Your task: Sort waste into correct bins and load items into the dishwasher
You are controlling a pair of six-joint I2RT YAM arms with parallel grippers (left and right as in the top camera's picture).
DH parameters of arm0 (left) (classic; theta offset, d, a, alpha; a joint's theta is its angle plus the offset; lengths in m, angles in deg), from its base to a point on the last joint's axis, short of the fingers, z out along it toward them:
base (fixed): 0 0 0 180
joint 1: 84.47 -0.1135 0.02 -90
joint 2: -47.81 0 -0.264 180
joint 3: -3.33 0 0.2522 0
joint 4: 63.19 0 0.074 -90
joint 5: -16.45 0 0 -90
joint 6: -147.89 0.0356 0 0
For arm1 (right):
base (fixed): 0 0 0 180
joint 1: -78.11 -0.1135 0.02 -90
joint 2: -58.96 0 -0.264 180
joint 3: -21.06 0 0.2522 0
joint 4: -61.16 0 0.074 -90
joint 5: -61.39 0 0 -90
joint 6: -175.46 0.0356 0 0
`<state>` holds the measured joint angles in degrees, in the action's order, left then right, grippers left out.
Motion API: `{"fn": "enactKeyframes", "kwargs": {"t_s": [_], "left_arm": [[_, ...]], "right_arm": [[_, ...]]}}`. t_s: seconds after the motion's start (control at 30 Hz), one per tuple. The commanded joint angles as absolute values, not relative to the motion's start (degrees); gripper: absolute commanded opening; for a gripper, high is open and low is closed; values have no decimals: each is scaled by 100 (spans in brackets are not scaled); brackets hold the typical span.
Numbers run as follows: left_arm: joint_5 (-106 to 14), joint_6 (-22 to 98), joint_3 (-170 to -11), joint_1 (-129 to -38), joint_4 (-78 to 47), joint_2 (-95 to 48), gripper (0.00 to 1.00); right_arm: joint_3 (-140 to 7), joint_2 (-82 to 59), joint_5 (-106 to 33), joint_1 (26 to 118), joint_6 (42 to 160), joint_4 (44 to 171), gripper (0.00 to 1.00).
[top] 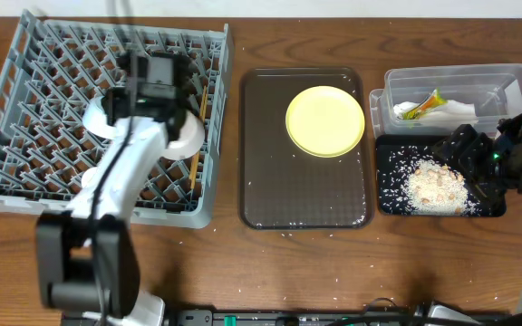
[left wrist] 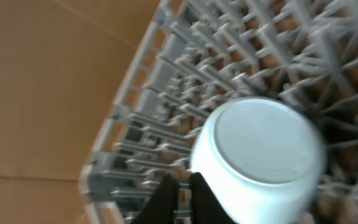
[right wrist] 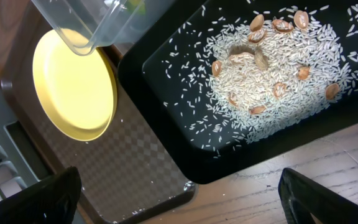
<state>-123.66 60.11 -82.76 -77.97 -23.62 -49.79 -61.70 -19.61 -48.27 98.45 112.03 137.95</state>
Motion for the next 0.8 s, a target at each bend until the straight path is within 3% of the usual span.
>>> {"fn": "enactKeyframes", "kwargs": {"t_s": [0.0, 0.23, 0.43, 0.57, 0.77], "left_arm": [[-10263, 5672, -8270, -8348, -2384, -4603, 8], [-7938, 5871, -8270, -9231, -2531, -4782, 8], [-7243, 6061, -8270, -9556, -2517, -5003, 8], [-7359, 6063, -8270, -9554, -2185, -4990, 8], [-8495, 5906, -8270, -9554, -1466, -4977, 7]], "right_arm": [[-6231, -1862, -4838, 9866, 11262, 13797, 99], [-6231, -1862, -4838, 9866, 11262, 13797, 99], [-6231, -1862, -4838, 9866, 11262, 13795, 99], [-6231, -1862, -4838, 9866, 11262, 13797, 99], [-6231, -1862, -4838, 9866, 11262, 13795, 99]]}}
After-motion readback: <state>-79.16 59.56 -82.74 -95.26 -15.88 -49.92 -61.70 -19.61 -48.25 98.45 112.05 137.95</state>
